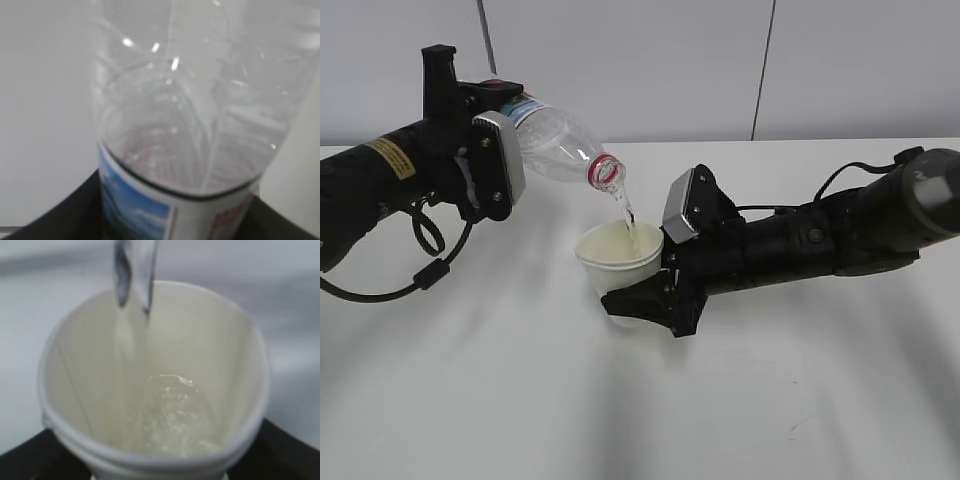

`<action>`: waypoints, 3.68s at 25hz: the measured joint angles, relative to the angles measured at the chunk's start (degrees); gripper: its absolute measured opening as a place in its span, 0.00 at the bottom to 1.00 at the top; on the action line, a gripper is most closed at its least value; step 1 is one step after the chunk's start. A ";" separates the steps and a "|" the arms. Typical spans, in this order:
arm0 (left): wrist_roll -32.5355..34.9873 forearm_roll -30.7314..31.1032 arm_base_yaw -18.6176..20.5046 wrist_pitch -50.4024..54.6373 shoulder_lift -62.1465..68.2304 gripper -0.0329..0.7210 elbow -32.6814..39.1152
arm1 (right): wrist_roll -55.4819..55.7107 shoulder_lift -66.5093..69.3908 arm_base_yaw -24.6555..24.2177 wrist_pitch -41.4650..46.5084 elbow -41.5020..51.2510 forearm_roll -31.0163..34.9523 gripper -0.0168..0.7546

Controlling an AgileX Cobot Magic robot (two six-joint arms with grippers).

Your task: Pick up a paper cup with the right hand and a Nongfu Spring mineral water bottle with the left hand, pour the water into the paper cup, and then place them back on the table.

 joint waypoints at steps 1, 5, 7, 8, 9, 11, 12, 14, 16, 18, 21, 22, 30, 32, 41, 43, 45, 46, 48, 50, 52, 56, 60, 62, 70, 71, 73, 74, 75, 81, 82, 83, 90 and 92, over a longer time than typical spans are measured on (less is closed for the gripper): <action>0.00 -0.27 0.00 0.00 0.00 0.54 0.00 | 0.00 0.00 0.00 0.00 0.00 -0.04 0.68; 0.00 -0.61 0.00 0.00 -0.06 0.54 0.00 | 0.06 0.00 0.00 0.14 0.00 -0.28 0.68; 0.00 -0.76 0.00 0.14 -0.06 0.54 0.00 | 0.06 0.00 0.00 0.14 0.00 -0.28 0.68; 0.00 -0.87 0.00 0.45 -0.06 0.54 0.00 | 0.06 0.00 0.00 0.14 0.00 -0.28 0.68; 0.00 -0.95 0.00 0.82 -0.06 0.54 0.00 | 0.06 0.00 0.00 0.14 0.00 -0.28 0.68; 0.00 -1.01 0.00 1.59 -0.06 0.54 0.00 | 0.06 0.00 0.00 0.14 0.00 -0.38 0.68; 0.00 -1.01 0.00 1.83 -0.06 0.54 0.00 | 0.14 0.00 0.00 0.14 0.00 -0.32 0.68; 0.00 -1.01 0.00 1.95 -0.06 0.54 0.00 | 0.14 0.00 0.00 0.14 0.00 -0.32 0.68; 0.00 -1.09 0.00 2.23 -0.06 0.54 0.00 | 0.14 0.00 0.00 0.14 0.00 -0.41 0.68; 0.00 -1.28 0.00 2.39 -0.06 0.54 0.00 | 0.14 0.00 0.00 0.14 0.00 -0.41 0.68; 0.00 -1.39 0.00 2.42 -0.06 0.54 0.00 | 0.14 0.00 0.00 0.14 0.00 -0.41 0.68; 0.00 -1.39 0.00 2.42 -0.06 0.54 0.00 | 0.14 0.00 0.00 0.14 0.00 -0.41 0.68; 2.83 -1.46 0.00 2.23 0.00 0.54 0.00 | 0.14 0.00 0.00 0.14 0.00 -0.41 0.68; 2.90 -1.46 0.00 2.23 0.00 0.54 0.00 | 0.14 0.00 0.00 0.14 0.00 -0.41 0.68; 3.37 -1.46 0.00 2.23 0.00 0.54 0.00 | 0.19 0.00 0.00 0.16 0.00 -0.41 0.68; 3.44 -1.46 0.00 2.18 0.00 0.54 0.00 | 0.19 0.00 0.00 0.16 0.00 -0.41 0.68; 3.49 -1.46 0.00 2.18 0.00 0.54 0.00 | 0.19 0.00 0.00 0.26 0.00 -0.41 0.68; 3.49 -1.46 0.00 2.18 0.00 0.54 0.00 | 0.19 0.00 0.00 0.26 0.00 -0.41 0.68; 3.49 -1.46 0.00 2.18 0.00 0.54 0.00 | 0.19 0.00 0.00 0.26 0.00 -0.45 0.68; 3.63 -1.46 0.00 2.18 0.00 0.54 0.00 | 0.19 0.00 0.00 0.26 0.00 -0.45 0.68; 3.68 -1.46 0.00 2.18 0.00 0.54 0.00 | 0.19 0.00 0.00 0.26 0.00 -0.45 0.68; 4.58 -1.41 0.00 2.18 0.00 0.54 0.00 | 0.19 0.00 0.00 0.26 0.00 -0.45 0.68; 4.94 -1.41 0.00 2.18 0.00 0.54 0.00 | 0.19 0.00 0.00 0.28 0.00 -0.45 0.68; 4.94 -1.41 0.00 2.13 0.00 0.54 0.00 | 0.19 0.00 0.00 0.28 0.00 -0.45 0.68; 4.94 -1.31 0.00 1.95 0.00 0.54 0.00 | 0.19 0.00 0.00 0.38 0.00 -0.68 0.68; 4.94 -1.31 0.00 1.83 0.00 0.54 0.00 | 0.19 0.00 0.00 0.38 0.00 -0.67 0.68; 4.94 -1.31 0.00 1.78 0.00 0.54 0.00 | 0.19 0.00 0.00 0.38 0.00 -0.67 0.68; 4.94 -1.31 0.00 1.78 0.00 0.54 0.00 | 0.19 0.00 0.00 0.38 0.00 -0.67 0.68; 4.94 -1.31 0.00 1.78 0.00 0.54 0.00 | 0.19 0.00 0.00 0.38 0.00 -0.67 0.68; 4.94 -1.31 0.00 1.78 0.00 0.54 0.00 | 0.19 0.00 0.00 0.50 0.00 -0.54 0.68; 4.94 -1.31 0.00 1.78 0.00 0.54 0.00 | 0.19 0.00 0.00 0.50 0.00 -0.25 0.68; 4.81 -1.31 0.00 1.78 0.00 0.54 0.00 | 0.19 0.00 0.00 0.50 0.00 0.17 0.68; 1.13 -1.52 0.00 1.78 0.00 0.53 0.00 | -6.72 0.00 0.00 -0.25 0.00 6.23 0.68; -2.37 -1.96 0.00 1.78 0.00 0.53 0.00 | -7.40 0.00 0.00 -1.56 0.00 6.93 0.68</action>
